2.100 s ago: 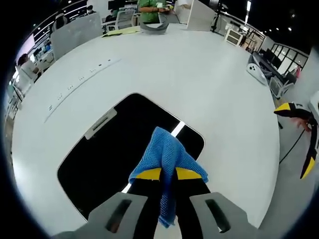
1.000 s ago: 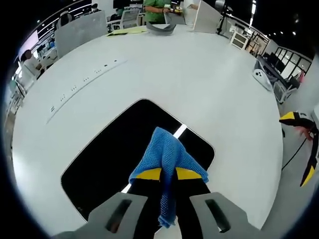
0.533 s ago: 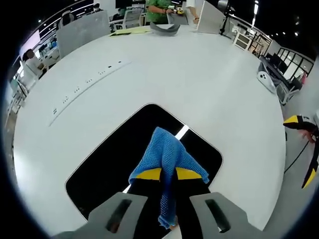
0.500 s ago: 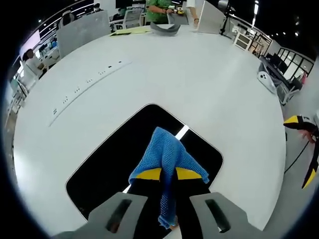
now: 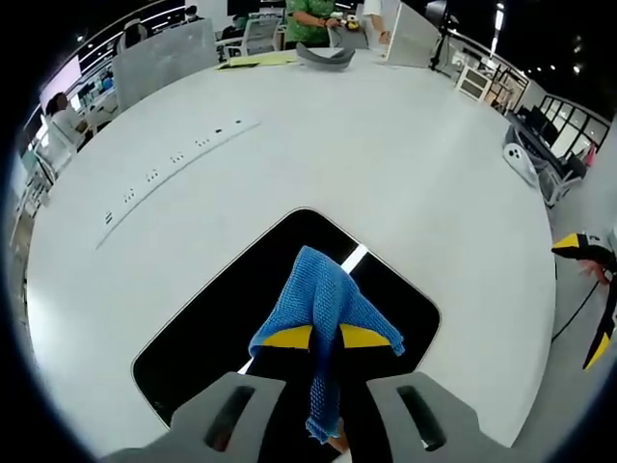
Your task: Wipe the mirror surface with the cleaning cloth until all visible marks leave the cleaned area.
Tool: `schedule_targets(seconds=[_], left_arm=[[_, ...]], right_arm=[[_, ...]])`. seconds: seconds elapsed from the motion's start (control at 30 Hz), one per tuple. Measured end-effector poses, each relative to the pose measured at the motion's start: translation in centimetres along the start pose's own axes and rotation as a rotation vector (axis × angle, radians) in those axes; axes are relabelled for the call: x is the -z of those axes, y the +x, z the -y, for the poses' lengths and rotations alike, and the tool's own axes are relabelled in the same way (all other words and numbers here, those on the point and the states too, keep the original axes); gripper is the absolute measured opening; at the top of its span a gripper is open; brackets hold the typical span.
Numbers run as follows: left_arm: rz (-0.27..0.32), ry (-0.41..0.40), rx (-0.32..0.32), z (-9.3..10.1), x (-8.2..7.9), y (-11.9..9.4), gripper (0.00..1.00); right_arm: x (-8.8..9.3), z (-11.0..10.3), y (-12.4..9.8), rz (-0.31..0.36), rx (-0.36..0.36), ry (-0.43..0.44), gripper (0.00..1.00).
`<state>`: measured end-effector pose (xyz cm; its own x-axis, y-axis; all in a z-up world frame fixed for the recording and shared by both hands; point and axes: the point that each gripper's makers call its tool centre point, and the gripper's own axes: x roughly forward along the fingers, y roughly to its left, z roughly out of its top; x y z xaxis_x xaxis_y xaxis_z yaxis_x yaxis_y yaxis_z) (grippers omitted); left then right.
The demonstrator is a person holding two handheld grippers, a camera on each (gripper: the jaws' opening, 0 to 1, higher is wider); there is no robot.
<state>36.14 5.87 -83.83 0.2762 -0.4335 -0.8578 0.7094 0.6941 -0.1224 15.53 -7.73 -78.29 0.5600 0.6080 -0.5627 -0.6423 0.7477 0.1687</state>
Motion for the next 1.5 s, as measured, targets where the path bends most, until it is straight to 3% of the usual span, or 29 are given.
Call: schedule_targets(seconds=[1.5], left_arm=[[0.003,0.008,-0.01,-2.1,-1.7,0.7,0.07]], right_arm=[[0.1,0.4,0.3,-0.007,0.014,0.009,0.99]])
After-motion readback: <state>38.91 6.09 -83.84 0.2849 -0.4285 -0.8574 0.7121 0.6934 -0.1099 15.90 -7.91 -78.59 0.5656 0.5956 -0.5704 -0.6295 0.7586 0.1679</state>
